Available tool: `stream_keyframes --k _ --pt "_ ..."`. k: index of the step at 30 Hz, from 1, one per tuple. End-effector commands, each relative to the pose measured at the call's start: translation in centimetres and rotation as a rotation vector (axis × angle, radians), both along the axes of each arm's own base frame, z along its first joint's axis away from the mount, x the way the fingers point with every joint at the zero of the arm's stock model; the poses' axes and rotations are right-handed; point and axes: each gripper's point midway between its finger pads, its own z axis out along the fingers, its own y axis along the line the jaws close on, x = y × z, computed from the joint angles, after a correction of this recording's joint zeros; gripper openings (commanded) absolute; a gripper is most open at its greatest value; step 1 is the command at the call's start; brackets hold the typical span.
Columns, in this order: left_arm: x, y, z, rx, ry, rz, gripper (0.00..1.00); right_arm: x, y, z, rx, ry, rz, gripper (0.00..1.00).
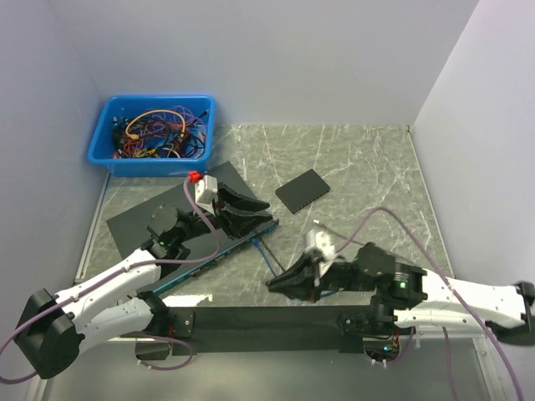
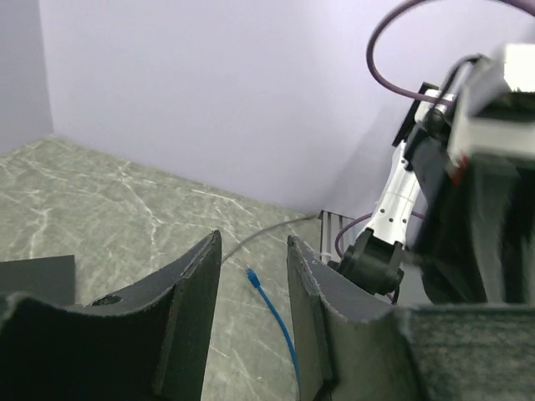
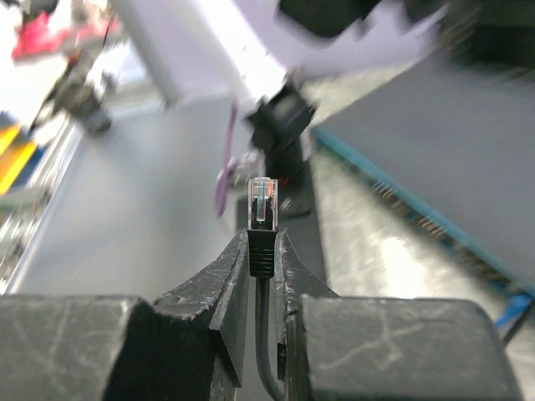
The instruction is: Insert the plug into the switch port
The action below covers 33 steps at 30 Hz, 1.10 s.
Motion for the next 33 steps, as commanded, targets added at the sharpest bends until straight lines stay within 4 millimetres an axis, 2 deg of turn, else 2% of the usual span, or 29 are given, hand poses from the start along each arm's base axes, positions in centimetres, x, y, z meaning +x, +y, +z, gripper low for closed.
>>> stream_keyframes --k 1,9,15,20,24,27,33 --pt "0.3 0.9 1.0 -0.022 -0.042 0.059 0.43 -0.5 1.5 -0.2 -0.032 -0.023 -0.022 0.0" --pt "-0.1 1.8 1.8 -0.044 -0.055 0.085 0.43 -3.2 3.5 -2.3 -0.029 0.062 0.098 0.0" --pt "-0.1 2.6 2.1 -0.061 -0.062 0.121 0.43 -5.5 4.6 -3.0 -0.034 0.1 0.174 0.0" --pt "0.2 3.0 2.3 -0.074 -0.059 0.156 0.42 -6.5 5.3 -3.4 -0.051 0.107 0.207 0.0" --pt "0.2 3.3 2.3 -0.081 -0.061 0.168 0.42 -7.3 6.1 -4.7 -0.083 0.133 0.244 0.0" --pt "0.2 3.7 2.3 -0.087 -0.062 0.183 0.42 -7.9 6.5 -4.9 -0.088 0.142 0.262 0.0" --pt "0.3 3.9 2.4 -0.093 -0.066 0.196 0.42 -8.0 6.9 -4.9 -0.098 0.13 0.26 0.0"
